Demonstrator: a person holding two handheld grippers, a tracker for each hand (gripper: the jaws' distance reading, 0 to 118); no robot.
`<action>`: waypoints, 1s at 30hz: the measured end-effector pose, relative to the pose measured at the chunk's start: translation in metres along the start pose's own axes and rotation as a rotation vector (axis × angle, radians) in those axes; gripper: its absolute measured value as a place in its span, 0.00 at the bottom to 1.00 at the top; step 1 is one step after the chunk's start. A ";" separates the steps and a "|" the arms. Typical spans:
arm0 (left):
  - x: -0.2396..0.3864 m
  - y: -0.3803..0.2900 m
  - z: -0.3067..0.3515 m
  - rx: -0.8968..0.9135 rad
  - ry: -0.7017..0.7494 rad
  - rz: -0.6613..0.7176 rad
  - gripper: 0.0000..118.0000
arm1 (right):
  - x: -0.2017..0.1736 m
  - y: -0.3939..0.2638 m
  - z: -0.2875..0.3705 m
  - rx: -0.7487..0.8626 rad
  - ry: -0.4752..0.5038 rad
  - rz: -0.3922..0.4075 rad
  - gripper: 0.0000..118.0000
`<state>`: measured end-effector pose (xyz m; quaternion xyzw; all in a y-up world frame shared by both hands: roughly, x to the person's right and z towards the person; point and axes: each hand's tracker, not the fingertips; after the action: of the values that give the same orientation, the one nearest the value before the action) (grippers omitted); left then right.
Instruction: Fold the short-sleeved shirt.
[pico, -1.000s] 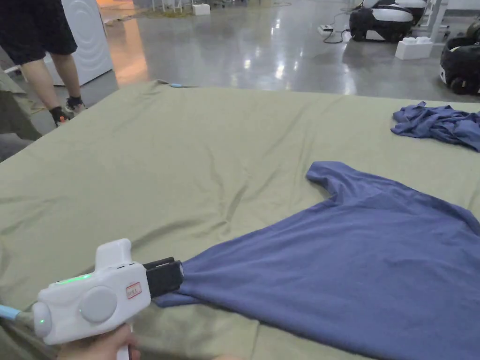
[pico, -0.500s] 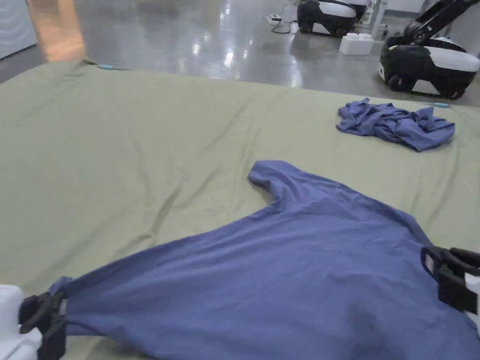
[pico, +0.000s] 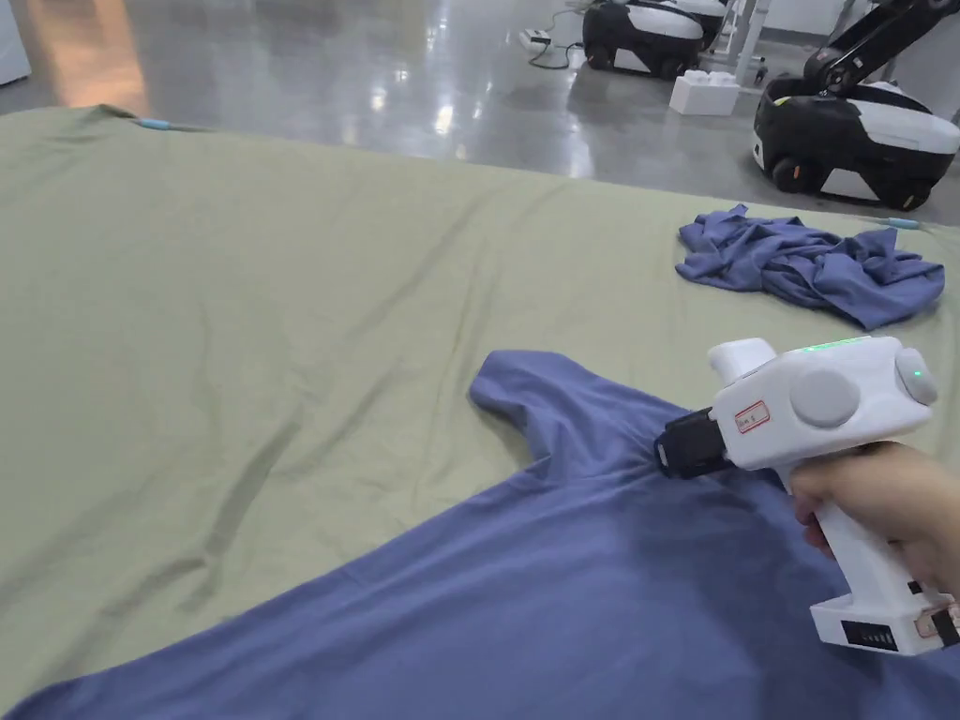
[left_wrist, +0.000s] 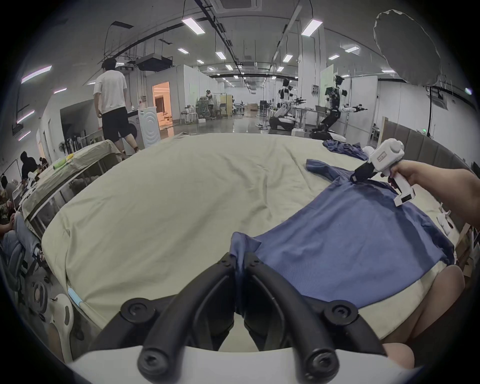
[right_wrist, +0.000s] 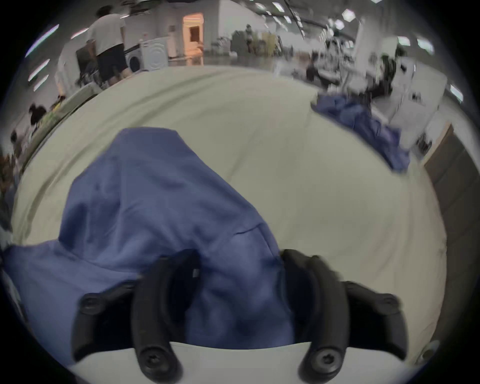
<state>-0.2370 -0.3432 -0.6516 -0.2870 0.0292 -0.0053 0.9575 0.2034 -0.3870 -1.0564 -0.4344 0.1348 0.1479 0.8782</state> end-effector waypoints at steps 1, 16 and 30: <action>0.001 0.000 0.001 -0.002 0.001 0.000 0.03 | 0.000 0.000 0.010 0.034 0.044 -0.010 0.03; -0.010 0.184 0.091 0.400 -0.109 0.003 0.03 | 0.043 -0.017 0.407 0.641 -0.254 -0.120 0.03; 0.013 0.461 0.040 0.618 0.073 -0.025 0.03 | 0.106 0.108 0.522 0.999 -0.512 -0.194 0.03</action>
<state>-0.2248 0.0635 -0.8727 0.0177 0.0572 -0.0362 0.9976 0.3172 0.1098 -0.8672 0.0730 -0.0694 0.0857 0.9912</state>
